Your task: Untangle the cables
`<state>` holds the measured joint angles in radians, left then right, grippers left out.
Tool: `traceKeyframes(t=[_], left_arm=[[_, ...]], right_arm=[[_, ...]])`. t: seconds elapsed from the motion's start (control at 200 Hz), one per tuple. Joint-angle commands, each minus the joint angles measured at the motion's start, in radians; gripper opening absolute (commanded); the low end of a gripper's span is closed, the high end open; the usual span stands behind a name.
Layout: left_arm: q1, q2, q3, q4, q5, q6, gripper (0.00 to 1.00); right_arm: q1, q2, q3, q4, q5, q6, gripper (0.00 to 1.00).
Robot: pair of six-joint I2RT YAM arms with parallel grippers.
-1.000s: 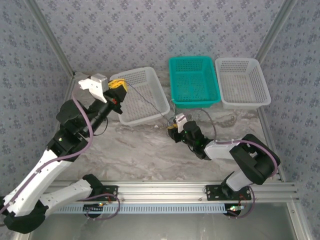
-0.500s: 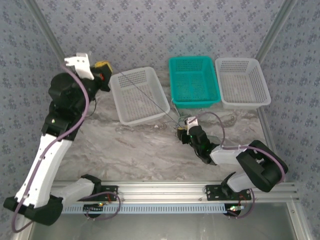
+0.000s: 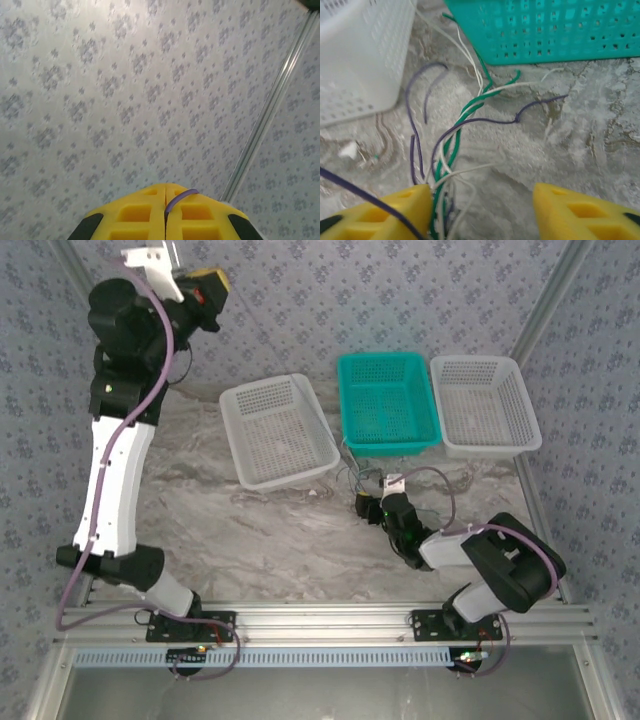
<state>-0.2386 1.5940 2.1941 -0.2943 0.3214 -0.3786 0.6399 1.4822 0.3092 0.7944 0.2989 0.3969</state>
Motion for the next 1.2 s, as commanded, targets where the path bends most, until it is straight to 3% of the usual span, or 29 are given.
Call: traceKeyframes(t=[0.0,0.15,0.275,0.47,0.69,0.829,0.934,1.084,1.114,1.194], left_arm=[[0.014,0.002,0.121,0.137,0.092,-0.1,0.0],[-0.111,-0.034,-0.037,0.133,0.207,-0.016,0.0],[-0.212,-0.128,-0.305,0.204,0.173,0.046,0.0],[-0.268,-0.223,-0.585,0.375,0.147,-0.03,0.0],[-0.297,-0.278,-0.641,0.387,0.112,-0.038,0.0],[-0.3,-0.309,-0.63,0.365,0.089,-0.046,0.0],[-0.301,-0.33,-0.628,0.36,0.079,-0.052,0.0],[-0.305,-0.353,-0.633,0.364,0.078,-0.067,0.0],[-0.307,-0.358,-0.638,0.365,0.078,-0.067,0.0],[-0.306,-0.377,-0.648,0.353,0.062,-0.054,0.0]], right_arm=[[-0.011,0.017,-0.044,-0.115,-0.006,-0.003,0.86],[0.025,-0.188,-0.011,-0.192,-0.175,-0.071,1.0],[0.038,-0.413,0.049,-0.331,-0.325,-0.143,1.0],[0.038,-0.617,0.17,-0.486,-0.429,-0.216,1.0],[0.052,-0.51,0.267,-0.346,-0.561,-0.223,1.0],[0.096,-0.331,0.357,-0.246,-0.563,-0.179,1.0],[0.124,-0.203,0.387,-0.131,-0.473,-0.187,0.98],[0.123,-0.002,0.452,0.02,-0.424,-0.201,0.82],[0.123,0.028,0.464,0.051,-0.434,-0.195,0.73],[0.124,0.089,0.496,0.078,-0.443,-0.162,0.39]])
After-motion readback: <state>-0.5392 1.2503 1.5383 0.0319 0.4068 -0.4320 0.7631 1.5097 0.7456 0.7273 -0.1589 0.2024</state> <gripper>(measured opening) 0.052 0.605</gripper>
